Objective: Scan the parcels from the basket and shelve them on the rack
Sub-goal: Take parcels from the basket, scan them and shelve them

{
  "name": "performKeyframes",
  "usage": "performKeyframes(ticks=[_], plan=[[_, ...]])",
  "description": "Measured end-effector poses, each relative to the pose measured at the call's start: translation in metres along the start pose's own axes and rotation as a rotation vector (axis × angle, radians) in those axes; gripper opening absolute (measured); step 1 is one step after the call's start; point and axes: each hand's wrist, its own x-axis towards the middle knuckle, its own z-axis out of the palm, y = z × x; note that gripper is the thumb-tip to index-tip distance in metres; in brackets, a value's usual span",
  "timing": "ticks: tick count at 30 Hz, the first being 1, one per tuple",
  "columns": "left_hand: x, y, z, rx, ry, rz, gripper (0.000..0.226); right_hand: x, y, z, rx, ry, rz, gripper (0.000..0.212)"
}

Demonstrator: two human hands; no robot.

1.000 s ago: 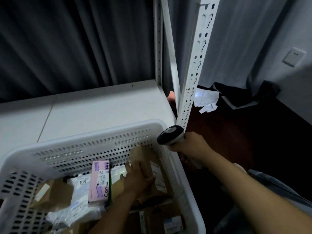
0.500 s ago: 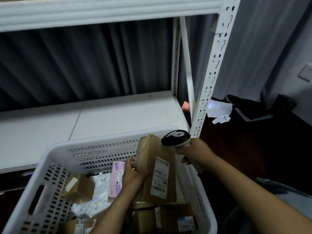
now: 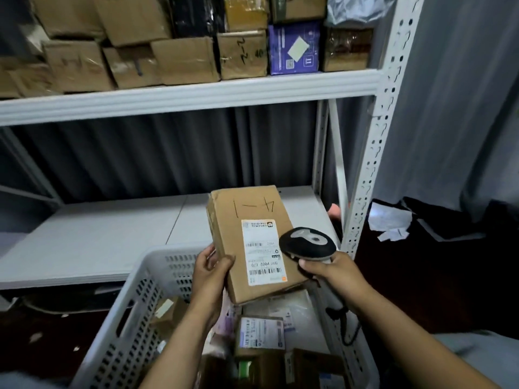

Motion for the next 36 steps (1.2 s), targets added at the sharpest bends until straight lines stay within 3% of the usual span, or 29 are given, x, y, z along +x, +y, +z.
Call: performKeyframes(ticks=[4, 8, 15, 19, 23, 26, 30, 36], plan=[[-0.01, 0.015, -0.007, 0.262, -0.199, -0.05, 0.088, 0.007, -0.008, 0.001, 0.145, 0.055, -0.066, 0.023], [-0.015, 0.014, -0.009, 0.466, -0.21, -0.01, 0.104, 0.021, -0.014, 0.005, 0.197, 0.025, -0.118, 0.026], [-0.019, 0.02, -0.014, 0.487, -0.02, 0.145, 0.111, 0.041, -0.017, 0.017, 0.087, -0.108, -0.043, 0.024], [-0.01, 0.026, -0.022, 0.484, 0.081, 0.178, 0.11, 0.042, -0.02, 0.019, 0.015, -0.181, 0.056, 0.009], [-0.001, 0.025, -0.035, 0.447, 0.147, 0.185, 0.109, 0.04, -0.023, 0.019, -0.072, -0.281, 0.06, 0.017], [0.003, 0.024, -0.04, 0.465, 0.174, 0.169, 0.109, 0.037, -0.023, 0.016, -0.138, -0.306, 0.029, 0.026], [0.005, 0.022, -0.042, 0.469, 0.177, 0.165, 0.109, 0.032, -0.024, 0.008, -0.216, -0.339, 0.007, 0.022], [0.004, 0.015, -0.041, 0.435, 0.148, 0.15, 0.11, 0.03, -0.024, 0.006, -0.242, -0.284, 0.021, 0.027]])
